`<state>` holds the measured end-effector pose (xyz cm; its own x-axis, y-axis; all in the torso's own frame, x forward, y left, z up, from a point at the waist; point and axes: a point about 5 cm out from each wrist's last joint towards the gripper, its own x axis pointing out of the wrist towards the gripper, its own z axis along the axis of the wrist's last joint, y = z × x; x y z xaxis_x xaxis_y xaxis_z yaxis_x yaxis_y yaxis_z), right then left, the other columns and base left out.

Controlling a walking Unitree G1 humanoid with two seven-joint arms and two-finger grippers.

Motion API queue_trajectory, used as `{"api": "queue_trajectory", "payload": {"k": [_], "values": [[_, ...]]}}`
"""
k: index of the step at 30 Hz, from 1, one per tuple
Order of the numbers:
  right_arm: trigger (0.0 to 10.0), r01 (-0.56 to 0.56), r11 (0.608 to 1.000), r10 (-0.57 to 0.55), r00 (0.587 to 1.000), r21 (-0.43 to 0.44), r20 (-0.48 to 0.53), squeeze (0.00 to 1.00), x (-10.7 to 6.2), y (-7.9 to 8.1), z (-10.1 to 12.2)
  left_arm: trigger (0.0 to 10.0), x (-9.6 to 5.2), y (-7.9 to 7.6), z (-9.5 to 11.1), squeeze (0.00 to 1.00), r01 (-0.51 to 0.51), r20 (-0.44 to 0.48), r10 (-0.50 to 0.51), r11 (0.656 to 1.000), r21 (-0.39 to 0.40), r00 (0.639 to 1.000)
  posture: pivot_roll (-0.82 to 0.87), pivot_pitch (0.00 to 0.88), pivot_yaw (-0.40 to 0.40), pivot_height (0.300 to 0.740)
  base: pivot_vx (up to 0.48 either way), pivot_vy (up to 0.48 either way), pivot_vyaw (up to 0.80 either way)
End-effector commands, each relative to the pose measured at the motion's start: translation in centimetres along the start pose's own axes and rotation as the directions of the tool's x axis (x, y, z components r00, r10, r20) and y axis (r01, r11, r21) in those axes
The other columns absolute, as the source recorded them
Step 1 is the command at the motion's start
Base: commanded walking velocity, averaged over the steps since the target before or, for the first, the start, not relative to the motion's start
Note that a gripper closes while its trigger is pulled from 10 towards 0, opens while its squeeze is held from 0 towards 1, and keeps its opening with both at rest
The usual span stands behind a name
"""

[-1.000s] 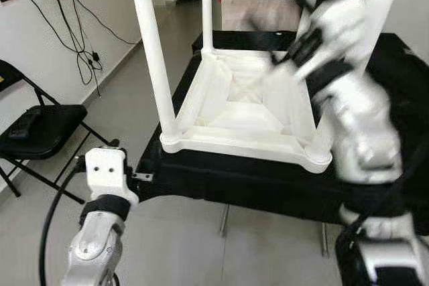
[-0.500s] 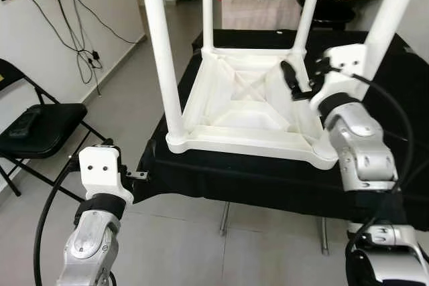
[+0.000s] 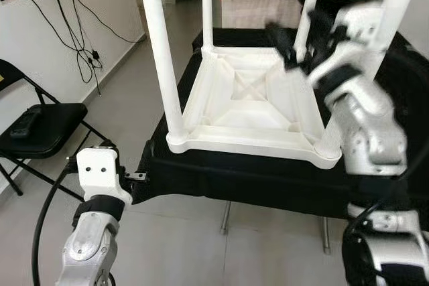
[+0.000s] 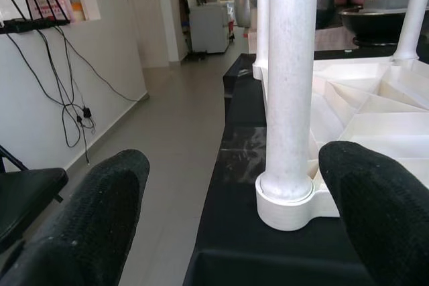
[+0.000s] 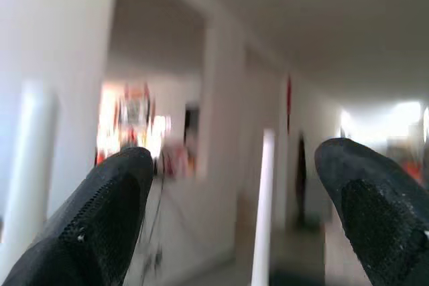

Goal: Building children table

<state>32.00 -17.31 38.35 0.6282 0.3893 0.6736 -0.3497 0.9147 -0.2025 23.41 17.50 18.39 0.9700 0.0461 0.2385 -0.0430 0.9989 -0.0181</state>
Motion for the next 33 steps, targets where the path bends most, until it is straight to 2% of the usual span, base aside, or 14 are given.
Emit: {"api": "queue_trajectory", "payload": {"k": [1,4,5,7,9,11,12,13,14,16,18,22,26,33], "values": [[10.0,0.011,0.998,-0.003,0.991,-0.060,0.133,0.00,0.1,-1.3,3.6,10.0,-0.2,0.2,-0.3,0.00,0.007,-0.023,-0.007,1.000,0.007,1.000,-0.10,0.086,0.039,0.740,0.000,0.000,0.00],[10.0,0.017,0.997,-0.006,0.989,-0.074,0.147,0.00,0.1,-1.6,4.1,10.0,-0.2,0.3,-0.3,0.00,0.008,-0.025,-0.008,1.000,0.007,1.000,-0.10,0.086,0.039,0.740,0.000,0.000,0.00],[10.0,0.067,0.990,-0.047,0.985,-0.121,0.164,0.00,0.0,-2.7,5.0,10.0,-0.2,0.3,-0.4,0.00,0.011,-0.027,-0.011,1.000,0.007,1.000,-0.10,0.083,0.050,0.740,0.000,0.000,0.00],[10.0,0.067,0.990,-0.047,0.985,-0.121,0.164,0.00,0.0,-2.7,5.0,10.0,-0.2,0.3,-0.4,0.00,0.011,-0.027,-0.011,1.000,0.007,1.000,-0.10,0.083,0.050,0.740,0.000,0.000,0.00],[10.0,0.182,0.962,-0.146,0.973,-0.203,0.181,0.00,-0.9,-5.0,6.1,10.0,0.0,0.2,-0.4,0.00,0.020,-0.030,-0.019,1.000,0.006,0.999,-0.11,0.081,0.059,0.740,0.000,0.000,0.00],[10.0,0.182,0.962,-0.146,0.973,-0.203,0.181,0.00,-0.9,-5.0,6.1,10.0,0.0,0.2,-0.4,0.00,0.020,-0.030,-0.019,1.000,0.006,0.999,-0.11,0.081,0.059,0.740,0.000,0.000,0.00],[10.0,0.238,0.944,-0.201,0.964,-0.229,0.173,0.00,-1.4,-6.0,6.1,10.0,0.1,0.1,-0.5,0.00,0.025,-0.031,-0.025,1.000,0.004,0.999,-0.11,0.082,0.061,0.740,0.000,0.000,0.00],[10.0,0.238,0.944,-0.201,0.964,-0.229,0.173,0.00,-1.4,-6.0,6.1,10.0,0.1,0.1,-0.5,0.00,0.025,-0.031,-0.025,1.000,0.004,0.999,-0.11,0.082,0.061,0.740,0.000,0.000,0.00],[10.0,0.280,0.925,-0.254,0.959,-0.255,0.128,0.00,-2.1,-6.7,5.0,10.0,0.2,0.0,-0.5,0.00,0.031,-0.030,-0.031,1.000,0.003,0.999,-0.11,0.081,0.062,0.740,0.000,0.000,0.00],[10.0,0.280,0.925,-0.254,0.959,-0.255,0.128,0.00,-2.1,-6.7,5.0,10.0,0.2,0.0,-0.5,0.00,0.031,-0.030,-0.031,1.000,0.003,0.999,-0.11,0.081,0.062,0.740,0.000,0.000,0.00],[10.0,0.338,0.884,-0.352,0.936,-0.323,0.016,0.00,-3.3,-7.6,2.4,10.0,0.2,-0.1,-0.4,0.00,0.035,-0.030,-0.035,0.999,0.003,0.999,-0.10,0.081,0.058,0.740,0.000,0.000,0.00],[10.0,0.233,0.934,-0.275,0.953,-0.272,-0.128,0.00,-3.7,-6.2,-0.7,10.0,0.1,0.1,-0.3,0.00,0.029,-0.028,-0.029,1.000,0.007,0.999,-0.10,0.085,0.051,0.740,0.000,0.000,0.00],[10.0,0.205,0.945,-0.248,0.957,-0.255,-0.151,0.00,-3.7,-5.8,-1.2,10.0,0.1,0.1,-0.2,0.00,0.028,-0.027,-0.028,1.000,0.007,0.999,-0.10,0.085,0.050,0.740,0.000,0.000,0.00],[10.0,0.169,0.960,-0.231,0.928,-0.225,-0.291,0.00,-4.8,-4.3,-4.5,10.0,0.0,0.5,0.0,0.00,0.020,-0.024,-0.020,1.000,0.000,0.999,-0.10,0.097,0.039,0.740,0.000,0.000,0.00]]}}
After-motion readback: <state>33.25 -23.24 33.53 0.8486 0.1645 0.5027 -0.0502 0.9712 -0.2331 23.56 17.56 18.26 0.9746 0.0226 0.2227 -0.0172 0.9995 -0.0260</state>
